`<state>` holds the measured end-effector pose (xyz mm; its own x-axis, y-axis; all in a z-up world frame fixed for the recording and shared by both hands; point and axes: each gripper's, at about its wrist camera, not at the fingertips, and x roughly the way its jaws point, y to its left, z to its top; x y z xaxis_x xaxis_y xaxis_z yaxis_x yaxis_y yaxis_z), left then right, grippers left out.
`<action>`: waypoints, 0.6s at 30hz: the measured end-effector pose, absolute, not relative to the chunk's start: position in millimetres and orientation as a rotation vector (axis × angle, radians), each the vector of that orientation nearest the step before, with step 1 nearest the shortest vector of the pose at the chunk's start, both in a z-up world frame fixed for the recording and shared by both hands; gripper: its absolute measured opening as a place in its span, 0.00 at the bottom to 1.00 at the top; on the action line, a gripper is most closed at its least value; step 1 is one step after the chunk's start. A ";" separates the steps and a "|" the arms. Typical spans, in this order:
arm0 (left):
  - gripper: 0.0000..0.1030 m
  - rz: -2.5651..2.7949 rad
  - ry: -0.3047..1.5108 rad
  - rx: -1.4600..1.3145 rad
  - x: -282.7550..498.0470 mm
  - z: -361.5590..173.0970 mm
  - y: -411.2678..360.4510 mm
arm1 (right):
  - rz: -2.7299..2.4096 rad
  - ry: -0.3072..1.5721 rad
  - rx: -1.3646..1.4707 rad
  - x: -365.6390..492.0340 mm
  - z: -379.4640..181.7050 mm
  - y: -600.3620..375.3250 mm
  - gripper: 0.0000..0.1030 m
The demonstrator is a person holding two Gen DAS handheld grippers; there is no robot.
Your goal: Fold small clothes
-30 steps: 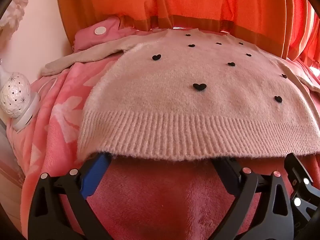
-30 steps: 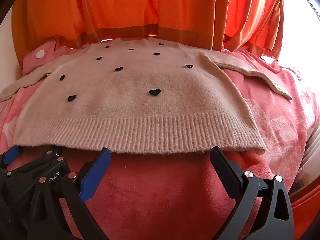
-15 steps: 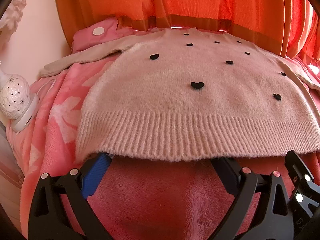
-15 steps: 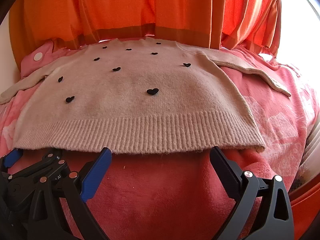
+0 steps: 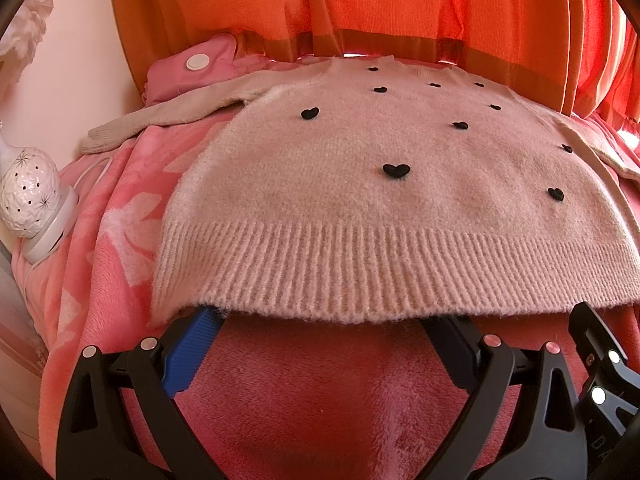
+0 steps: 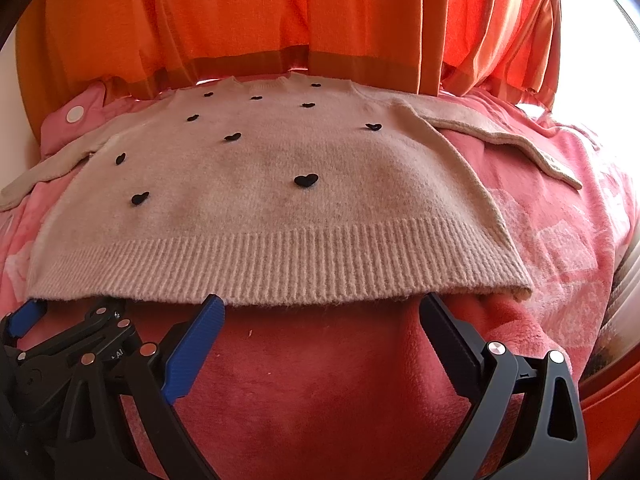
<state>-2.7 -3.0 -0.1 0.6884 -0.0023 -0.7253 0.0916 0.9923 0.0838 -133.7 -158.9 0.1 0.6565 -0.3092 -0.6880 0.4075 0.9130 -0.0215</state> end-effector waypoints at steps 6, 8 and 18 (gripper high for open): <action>0.91 -0.053 0.810 0.117 -2.9 -0.3 -2.8 | -0.408 0.752 0.139 -133.6 0.0 -159.1 0.94; 0.91 -0.053 0.810 0.116 -2.9 -0.3 -2.8 | -0.409 0.751 0.139 -134.1 -0.4 -159.1 0.94; 0.91 -0.054 0.810 0.117 -3.1 -0.6 -2.4 | -0.410 0.752 0.138 -134.1 -0.7 -159.1 0.94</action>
